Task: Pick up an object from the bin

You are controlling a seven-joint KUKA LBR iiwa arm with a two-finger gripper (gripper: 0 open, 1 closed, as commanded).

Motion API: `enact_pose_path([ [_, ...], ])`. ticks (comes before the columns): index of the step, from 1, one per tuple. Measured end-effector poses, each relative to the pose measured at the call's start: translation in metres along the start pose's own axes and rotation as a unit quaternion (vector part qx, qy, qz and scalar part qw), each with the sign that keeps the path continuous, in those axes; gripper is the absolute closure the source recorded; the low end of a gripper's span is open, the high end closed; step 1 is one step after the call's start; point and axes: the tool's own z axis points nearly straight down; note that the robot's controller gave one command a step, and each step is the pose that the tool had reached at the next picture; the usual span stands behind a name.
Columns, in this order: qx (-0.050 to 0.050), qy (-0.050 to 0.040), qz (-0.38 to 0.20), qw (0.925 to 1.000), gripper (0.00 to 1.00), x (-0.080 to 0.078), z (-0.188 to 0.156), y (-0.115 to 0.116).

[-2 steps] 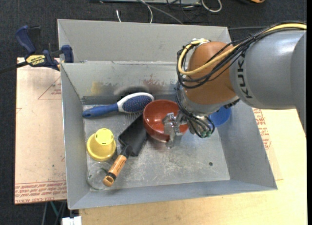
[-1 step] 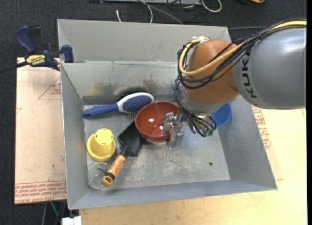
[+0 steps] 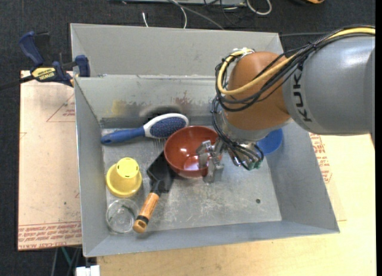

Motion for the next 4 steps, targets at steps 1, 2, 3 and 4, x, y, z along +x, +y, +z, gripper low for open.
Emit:
enact_pose_path([
  [1,-0.001,0.0025,0.003,1.0000,1.00,-0.029,-0.016,0.018],
  [2,-0.001,0.0028,0.011,0.9999,1.00,-0.022,-0.007,0.017],
  [3,-0.002,0.0044,-0.051,0.9987,0.00,0.034,0.030,0.030],
  [4,-0.001,0.0022,-0.050,0.9987,1.00,0.033,0.029,0.030],
])
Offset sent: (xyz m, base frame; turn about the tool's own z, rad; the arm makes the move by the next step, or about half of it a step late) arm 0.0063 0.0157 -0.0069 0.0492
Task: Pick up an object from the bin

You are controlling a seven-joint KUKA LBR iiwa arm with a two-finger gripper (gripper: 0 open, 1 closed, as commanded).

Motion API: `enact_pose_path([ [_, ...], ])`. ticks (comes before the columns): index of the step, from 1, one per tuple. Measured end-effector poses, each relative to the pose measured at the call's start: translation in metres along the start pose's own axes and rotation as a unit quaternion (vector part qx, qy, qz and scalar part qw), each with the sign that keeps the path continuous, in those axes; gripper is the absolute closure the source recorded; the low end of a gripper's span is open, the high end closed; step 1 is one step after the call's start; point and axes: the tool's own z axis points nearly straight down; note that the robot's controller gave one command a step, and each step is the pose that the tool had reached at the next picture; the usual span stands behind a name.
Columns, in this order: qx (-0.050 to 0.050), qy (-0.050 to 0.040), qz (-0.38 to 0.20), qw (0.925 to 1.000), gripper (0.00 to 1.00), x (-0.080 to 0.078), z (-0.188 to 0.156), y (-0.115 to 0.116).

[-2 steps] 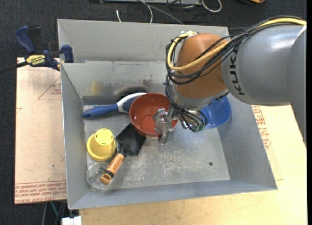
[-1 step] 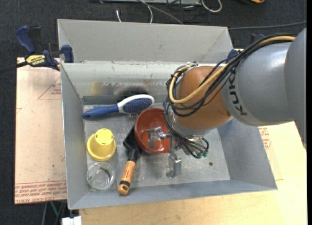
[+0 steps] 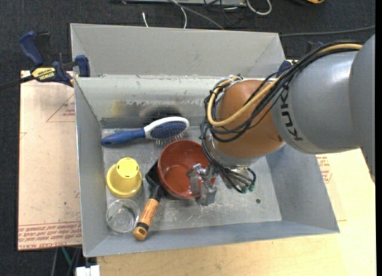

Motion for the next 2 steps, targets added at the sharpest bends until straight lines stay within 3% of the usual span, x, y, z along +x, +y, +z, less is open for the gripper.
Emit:
enact_pose_path([
  [1,0.000,-0.0001,0.000,1.0000,1.00,0.000,0.000,0.000],
  [2,-0.001,0.0022,0.025,0.9997,1.00,-0.002,0.044,0.001],
])
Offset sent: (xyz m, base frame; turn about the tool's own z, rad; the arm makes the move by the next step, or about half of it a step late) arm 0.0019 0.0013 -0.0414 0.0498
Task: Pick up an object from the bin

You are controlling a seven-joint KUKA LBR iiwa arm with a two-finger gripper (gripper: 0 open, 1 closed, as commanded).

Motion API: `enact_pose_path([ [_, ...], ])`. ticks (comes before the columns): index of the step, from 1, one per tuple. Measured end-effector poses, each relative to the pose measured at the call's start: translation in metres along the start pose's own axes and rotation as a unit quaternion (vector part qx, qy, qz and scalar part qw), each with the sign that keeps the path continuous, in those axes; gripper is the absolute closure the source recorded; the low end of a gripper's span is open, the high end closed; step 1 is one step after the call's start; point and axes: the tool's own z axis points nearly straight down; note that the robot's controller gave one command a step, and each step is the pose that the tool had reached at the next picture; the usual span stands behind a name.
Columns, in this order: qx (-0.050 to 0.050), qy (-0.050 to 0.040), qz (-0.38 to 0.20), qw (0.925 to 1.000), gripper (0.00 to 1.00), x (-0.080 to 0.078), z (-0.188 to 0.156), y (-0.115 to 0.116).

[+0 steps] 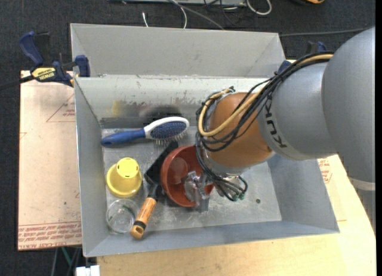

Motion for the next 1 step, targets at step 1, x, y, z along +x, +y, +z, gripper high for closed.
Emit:
enact_pose_path([
  [1,0.001,-0.0020,-0.015,0.9999,0.00,0.0017,-0.1065,0.0103],
])
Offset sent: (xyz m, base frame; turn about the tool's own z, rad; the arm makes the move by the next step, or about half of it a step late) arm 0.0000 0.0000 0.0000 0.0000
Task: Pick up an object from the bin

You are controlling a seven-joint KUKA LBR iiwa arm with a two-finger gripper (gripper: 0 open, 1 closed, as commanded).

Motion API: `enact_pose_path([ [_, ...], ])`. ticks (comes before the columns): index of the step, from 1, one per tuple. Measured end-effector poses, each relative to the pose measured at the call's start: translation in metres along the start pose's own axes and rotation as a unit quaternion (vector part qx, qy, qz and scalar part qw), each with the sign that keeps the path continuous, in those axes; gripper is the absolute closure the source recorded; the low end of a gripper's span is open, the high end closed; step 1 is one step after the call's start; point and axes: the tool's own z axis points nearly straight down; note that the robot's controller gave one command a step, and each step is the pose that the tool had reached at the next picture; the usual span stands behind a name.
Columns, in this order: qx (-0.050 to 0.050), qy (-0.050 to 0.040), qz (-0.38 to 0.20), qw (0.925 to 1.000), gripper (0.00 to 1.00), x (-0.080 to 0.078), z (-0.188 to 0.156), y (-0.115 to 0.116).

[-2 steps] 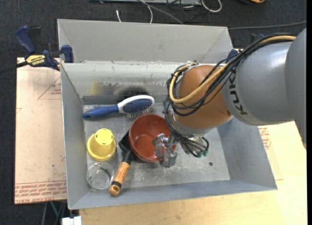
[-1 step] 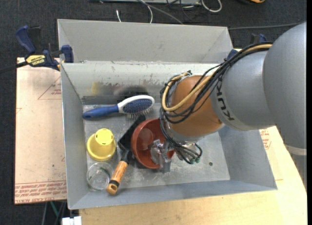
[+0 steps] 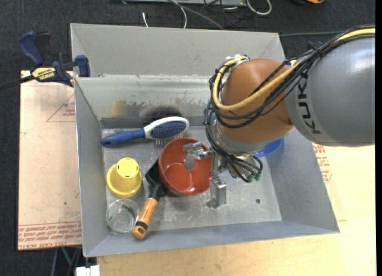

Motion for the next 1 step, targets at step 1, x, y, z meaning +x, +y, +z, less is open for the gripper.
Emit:
enact_pose_path([
  [1,0.000,-0.0008,-0.006,1.0000,0.00,0.0002,-0.0380,0.0036],
])
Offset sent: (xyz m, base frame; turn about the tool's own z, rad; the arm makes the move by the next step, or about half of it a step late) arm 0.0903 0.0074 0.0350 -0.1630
